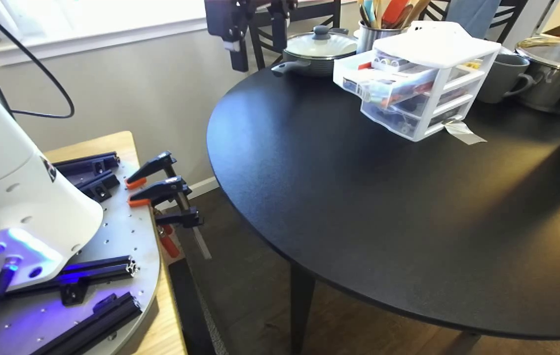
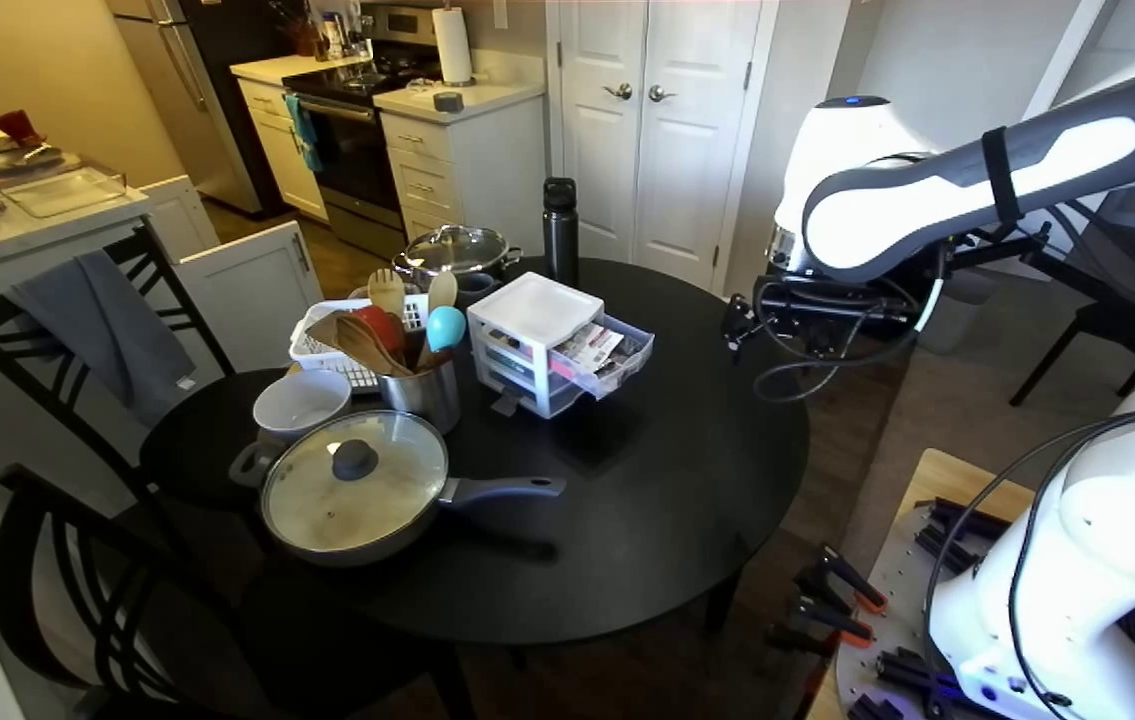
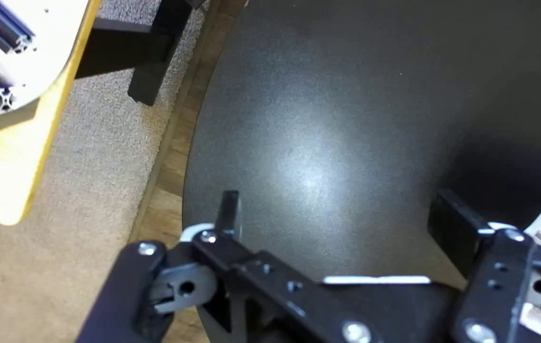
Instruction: Close the drawer completely
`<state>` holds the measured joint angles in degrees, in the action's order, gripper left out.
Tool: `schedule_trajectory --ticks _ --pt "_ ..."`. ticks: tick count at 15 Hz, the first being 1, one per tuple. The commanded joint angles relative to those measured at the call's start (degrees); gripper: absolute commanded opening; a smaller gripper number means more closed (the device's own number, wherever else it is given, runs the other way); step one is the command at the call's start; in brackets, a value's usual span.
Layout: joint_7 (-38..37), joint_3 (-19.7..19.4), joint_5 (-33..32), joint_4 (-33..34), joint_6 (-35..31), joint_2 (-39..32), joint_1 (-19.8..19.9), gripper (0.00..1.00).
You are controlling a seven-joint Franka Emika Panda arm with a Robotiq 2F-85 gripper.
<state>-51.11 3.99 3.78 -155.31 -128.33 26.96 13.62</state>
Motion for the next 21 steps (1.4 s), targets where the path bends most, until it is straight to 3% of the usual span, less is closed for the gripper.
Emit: schedule_trajectory --ticks 1,8,9,10,15,21 --pt "-10.31 0.41 2.31 1.44 -4.31 -5.33 -0.18 1.0" --pt "-29.73 0.05 5.25 3.96 -15.99 -14.8 -2.02 1.0" --pt "-32.86 0.11 5.31 4.38 -17.74 -15.94 -2.41 0.77" --pt "-36.23 0.18 5.3 5.17 -19.52 -17.41 -2.96 0.74" --pt "-44.26 -0.92 4.08 9.23 -22.55 -23.13 -5.98 0.41" --pt "-39.1 -3.59 5.36 14.63 -20.73 -29.38 -8.77 0.05"
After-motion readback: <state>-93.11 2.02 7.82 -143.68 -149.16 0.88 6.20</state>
